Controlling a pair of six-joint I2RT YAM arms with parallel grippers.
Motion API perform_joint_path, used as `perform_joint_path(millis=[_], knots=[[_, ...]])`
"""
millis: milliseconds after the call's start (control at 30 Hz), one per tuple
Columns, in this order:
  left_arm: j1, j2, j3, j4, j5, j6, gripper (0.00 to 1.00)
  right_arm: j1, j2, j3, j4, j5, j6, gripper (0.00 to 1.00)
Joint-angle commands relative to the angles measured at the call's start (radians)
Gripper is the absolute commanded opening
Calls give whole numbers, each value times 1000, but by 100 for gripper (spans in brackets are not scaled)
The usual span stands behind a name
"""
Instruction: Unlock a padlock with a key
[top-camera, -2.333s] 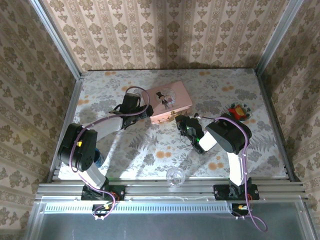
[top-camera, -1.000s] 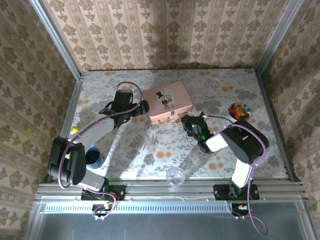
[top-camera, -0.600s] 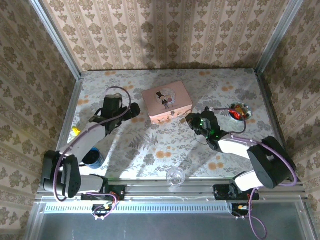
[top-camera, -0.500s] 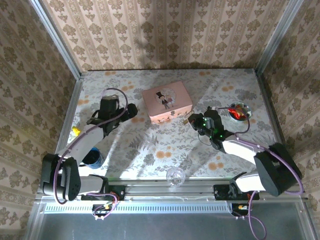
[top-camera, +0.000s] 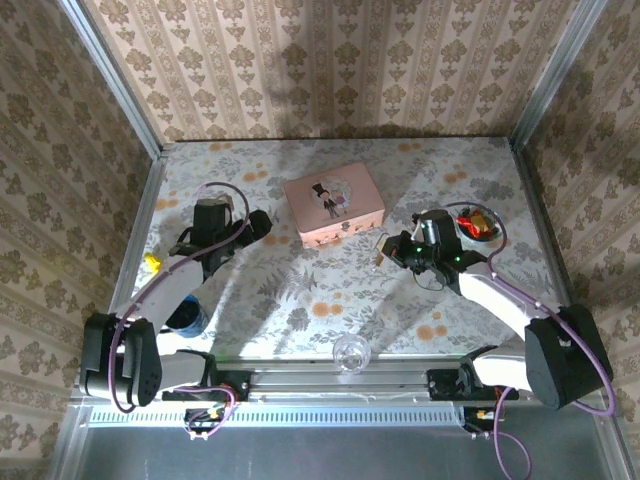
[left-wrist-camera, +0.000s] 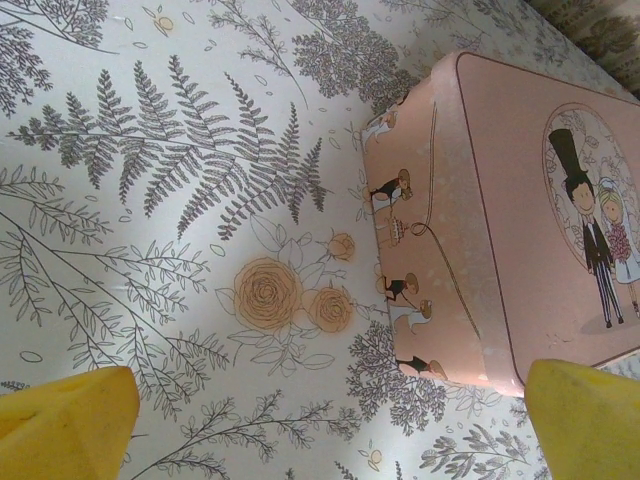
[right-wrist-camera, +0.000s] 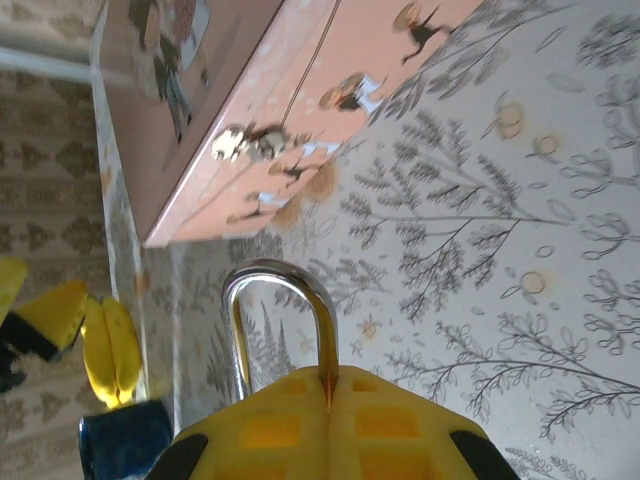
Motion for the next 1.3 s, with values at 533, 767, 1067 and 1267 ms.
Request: perform_joint_path(millis=[533, 767, 1067, 1267], knots=[[22, -15, -43, 60, 46, -60, 100, 50, 276, 174, -73, -308, -180, 0], [31, -12, -52, 77, 55, -80, 100, 108, 378, 271, -148, -345, -250, 0], [39, 2, -55, 88, 66, -95, 100, 118, 458, 310, -212, -347, -301, 0], [42, 10, -52, 90, 70, -102, 100, 110, 503, 308, -227, -354, -315, 0]])
